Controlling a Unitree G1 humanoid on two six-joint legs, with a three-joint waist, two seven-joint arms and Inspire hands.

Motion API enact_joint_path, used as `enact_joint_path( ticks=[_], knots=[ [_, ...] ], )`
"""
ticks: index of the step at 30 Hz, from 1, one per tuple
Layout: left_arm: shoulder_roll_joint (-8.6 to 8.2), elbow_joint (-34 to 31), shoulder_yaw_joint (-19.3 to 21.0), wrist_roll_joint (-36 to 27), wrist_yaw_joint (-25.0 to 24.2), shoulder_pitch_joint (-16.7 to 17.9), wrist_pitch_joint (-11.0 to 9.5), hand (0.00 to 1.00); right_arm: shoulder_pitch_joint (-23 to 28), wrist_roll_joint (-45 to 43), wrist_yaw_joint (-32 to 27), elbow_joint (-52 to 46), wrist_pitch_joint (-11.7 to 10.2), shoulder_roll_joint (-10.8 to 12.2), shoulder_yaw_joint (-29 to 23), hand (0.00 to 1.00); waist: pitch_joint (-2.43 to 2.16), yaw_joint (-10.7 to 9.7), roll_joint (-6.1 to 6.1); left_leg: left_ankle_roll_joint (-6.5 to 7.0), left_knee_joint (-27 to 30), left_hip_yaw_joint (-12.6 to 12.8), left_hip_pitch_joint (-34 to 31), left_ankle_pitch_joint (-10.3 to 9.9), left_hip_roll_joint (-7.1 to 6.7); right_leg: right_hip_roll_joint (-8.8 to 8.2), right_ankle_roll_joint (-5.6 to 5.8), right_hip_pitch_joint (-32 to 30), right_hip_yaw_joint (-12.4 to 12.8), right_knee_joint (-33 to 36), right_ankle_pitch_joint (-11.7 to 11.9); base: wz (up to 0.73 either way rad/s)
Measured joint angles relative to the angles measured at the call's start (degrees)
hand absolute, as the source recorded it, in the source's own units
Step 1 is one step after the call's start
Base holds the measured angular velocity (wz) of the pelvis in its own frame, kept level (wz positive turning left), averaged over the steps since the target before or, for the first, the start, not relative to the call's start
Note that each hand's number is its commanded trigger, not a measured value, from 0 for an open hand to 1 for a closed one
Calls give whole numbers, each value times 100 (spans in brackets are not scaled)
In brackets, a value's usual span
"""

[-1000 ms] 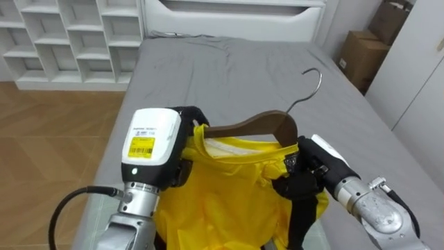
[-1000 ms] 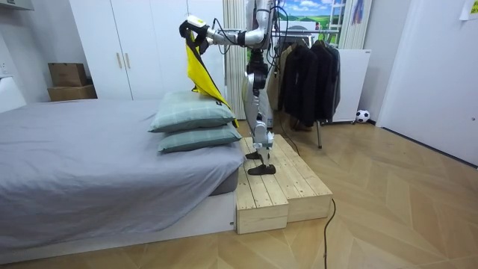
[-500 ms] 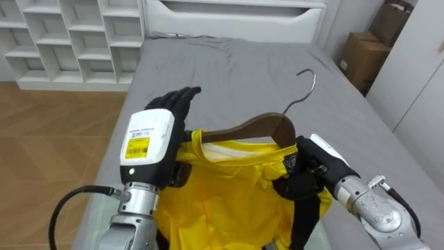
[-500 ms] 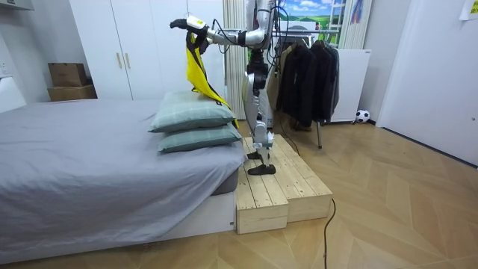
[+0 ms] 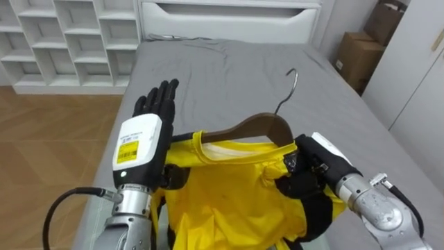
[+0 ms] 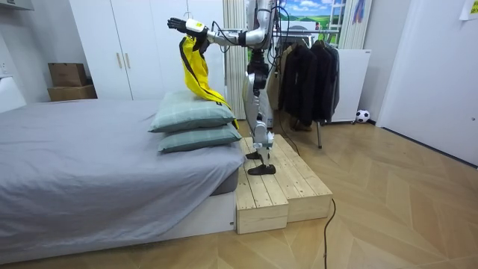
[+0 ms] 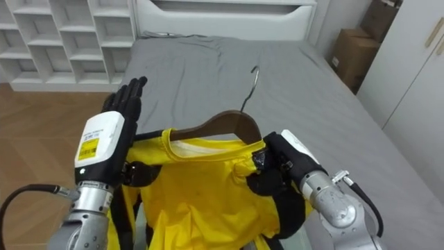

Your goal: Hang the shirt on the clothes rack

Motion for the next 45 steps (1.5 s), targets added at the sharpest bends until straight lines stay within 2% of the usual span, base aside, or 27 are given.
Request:
enact_joint_path(
  ticks=[3, 9, 17, 24, 30, 33, 39, 44, 45],
  knots=[
    [30, 124, 12, 8, 13, 6, 2, 0, 0, 65, 0, 0, 0, -111, -19, 100, -5, 3, 8, 0, 0, -1, 15, 0, -1, -4, 0, 4, -8, 0, 0, 0],
    [49, 181, 177, 12, 14, 54, 46, 0, 0, 476, -19, 0, 0, -129, -289, 100, -7, -5, 8, 0, 2, 18, 24, 0, 5, -7, 0, -2, -17, 0, 0, 0],
    [45, 181, 306, 58, 14, 71, 50, 0, 0, 767, -136, 0, 0, -137, -709, 100, -9, -126, 5, 6, -9, 48, 22, 3, 0, -12, 0, 2, -7, 1, 0, -1],
    [-31, 230, 334, 52, 8, 95, 44, 0, 0, 783, -260, 55, 0, -138, -874, 100, -9, -127, 6, 6, -6, 60, 27, 4, 4, -7, 0, 1, 2, 3, 0, -1],
    [-35, 231, 616, 45, 12, 100, 41, 0, 0, 686, -536, 74, 0, -158, -927, 100, -23, -126, 29, 6, 6, 55, 19, 4, 6, -2, 0, -21, 8, 5, 0, 0],
    [-34, 281, 825, -12, 140, 111, 33, 0, 0, 623, -684, 70, 0, -246, -942, 100, -54, -127, 78, 6, 3, 55, 26, 4, 1, -8, 0, -15, 2, 6, 0, 0],
    [-14, 298, 1568, -133, 374, 296, -120, 0, 13, 336, -756, -172, -1, -475, -1173, 100, -63, -115, 93, 6, -10, 57, 27, 4, 5, -5, 0, -23, 4, 11, 0, 0],
    [-2, 298, 2609, -435, 537, 638, -195, 0, 374, 108, -1018, -1169, -14, -578, -1748, 100, -82, -91, 116, 6, 1, 22, -15, 4, 5, -4, 0, -54, -42, 20, 0, 3],
    [-2, 298, 2704, -478, 580, 671, -196, 0, 445, 69, -1066, -1283, -26, -580, -1811, 100, -85, -75, 120, 6, 0, 16, -16, 4, 3, -4, 0, -55, -45, 20, 0, 4]
  ],
)
